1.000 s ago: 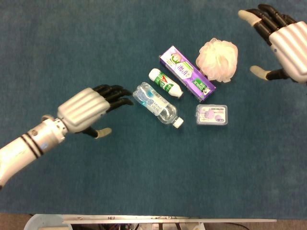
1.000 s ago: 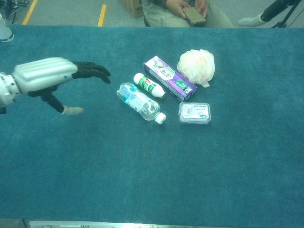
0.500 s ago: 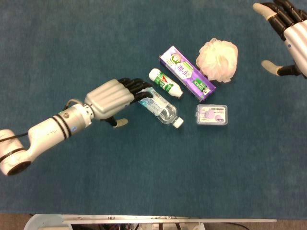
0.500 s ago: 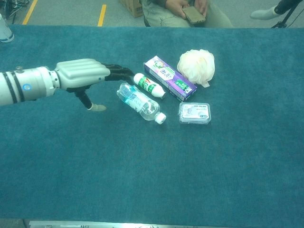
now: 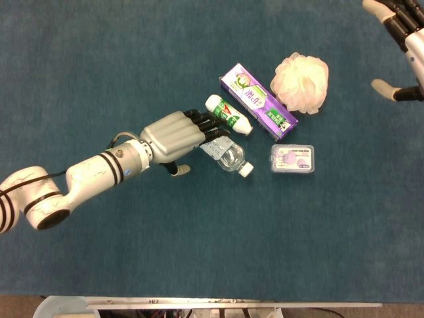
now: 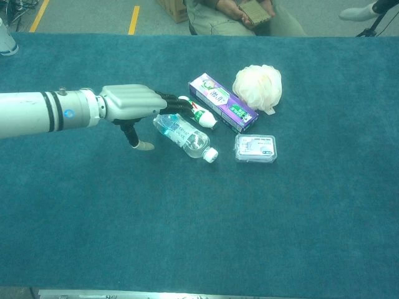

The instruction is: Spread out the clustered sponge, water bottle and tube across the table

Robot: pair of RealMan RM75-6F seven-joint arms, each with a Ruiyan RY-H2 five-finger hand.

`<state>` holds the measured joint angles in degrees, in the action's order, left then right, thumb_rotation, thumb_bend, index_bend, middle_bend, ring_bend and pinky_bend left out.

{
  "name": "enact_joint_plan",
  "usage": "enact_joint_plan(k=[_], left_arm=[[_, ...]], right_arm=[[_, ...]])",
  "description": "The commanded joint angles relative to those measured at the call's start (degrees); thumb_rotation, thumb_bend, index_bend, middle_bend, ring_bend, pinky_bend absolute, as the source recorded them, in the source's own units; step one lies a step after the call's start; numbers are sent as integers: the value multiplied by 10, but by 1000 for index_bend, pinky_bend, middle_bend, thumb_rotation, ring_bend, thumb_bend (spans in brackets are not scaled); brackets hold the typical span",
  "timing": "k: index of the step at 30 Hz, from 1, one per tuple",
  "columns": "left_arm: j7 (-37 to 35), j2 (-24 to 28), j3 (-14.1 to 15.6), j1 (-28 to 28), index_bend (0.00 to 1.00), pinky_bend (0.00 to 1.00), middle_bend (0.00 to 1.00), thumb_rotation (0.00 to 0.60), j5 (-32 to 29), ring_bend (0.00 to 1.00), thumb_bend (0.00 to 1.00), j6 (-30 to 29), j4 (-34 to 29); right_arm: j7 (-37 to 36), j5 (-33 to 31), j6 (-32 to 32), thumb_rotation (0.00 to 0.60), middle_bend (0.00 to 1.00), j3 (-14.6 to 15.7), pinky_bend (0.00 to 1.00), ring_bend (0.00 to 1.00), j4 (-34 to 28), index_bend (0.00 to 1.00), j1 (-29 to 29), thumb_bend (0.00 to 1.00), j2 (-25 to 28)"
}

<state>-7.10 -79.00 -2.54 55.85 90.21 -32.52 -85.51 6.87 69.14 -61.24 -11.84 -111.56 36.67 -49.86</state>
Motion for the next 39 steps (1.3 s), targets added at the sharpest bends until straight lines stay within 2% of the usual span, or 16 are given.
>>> enact_joint_plan(k=[1, 5, 17, 21, 28, 31, 35, 39], left_arm=[[28, -13, -6, 15, 46, 110, 0, 600, -26, 0, 305, 22, 7], [58, -26, -9, 23, 57, 110, 0, 600, -53, 0, 306, 34, 14], [117, -15, 3, 25, 221, 110, 79, 600, -94, 0, 306, 29, -10], [134, 6, 11, 18, 240, 110, 105, 600, -102, 0, 307, 18, -32], [165, 86, 42, -13, 268, 110, 133, 600, -99, 20, 307, -20, -101], [155, 108, 41, -27, 255, 110, 132, 600, -94, 24, 307, -45, -124], [141, 113, 41, -29, 147, 110, 93, 600, -86, 24, 306, -48, -129], [159, 115, 52, -27, 37, 110, 20, 600, -81, 18, 306, -35, -123]], right_arm=[[-4, 1, 1, 600, 155, 0, 254, 75, 2, 19, -3, 174, 2], [-11, 3, 2, 600, 155, 0, 254, 75, 7, 19, -9, 174, 5], [-24, 12, 1, 600, 155, -5, 254, 75, 9, 19, -21, 173, 12], [-23, 14, 2, 600, 155, -7, 254, 75, 6, 19, -22, 173, 12], [-23, 19, -2, 600, 155, -11, 254, 75, -2, 19, -27, 174, 17], [-23, 21, -2, 600, 155, -11, 254, 75, -4, 19, -28, 173, 17], [-22, 24, -1, 600, 155, -11, 254, 75, -8, 19, -28, 174, 17], [-23, 28, -3, 600, 155, -13, 254, 75, -12, 19, -31, 173, 20]])
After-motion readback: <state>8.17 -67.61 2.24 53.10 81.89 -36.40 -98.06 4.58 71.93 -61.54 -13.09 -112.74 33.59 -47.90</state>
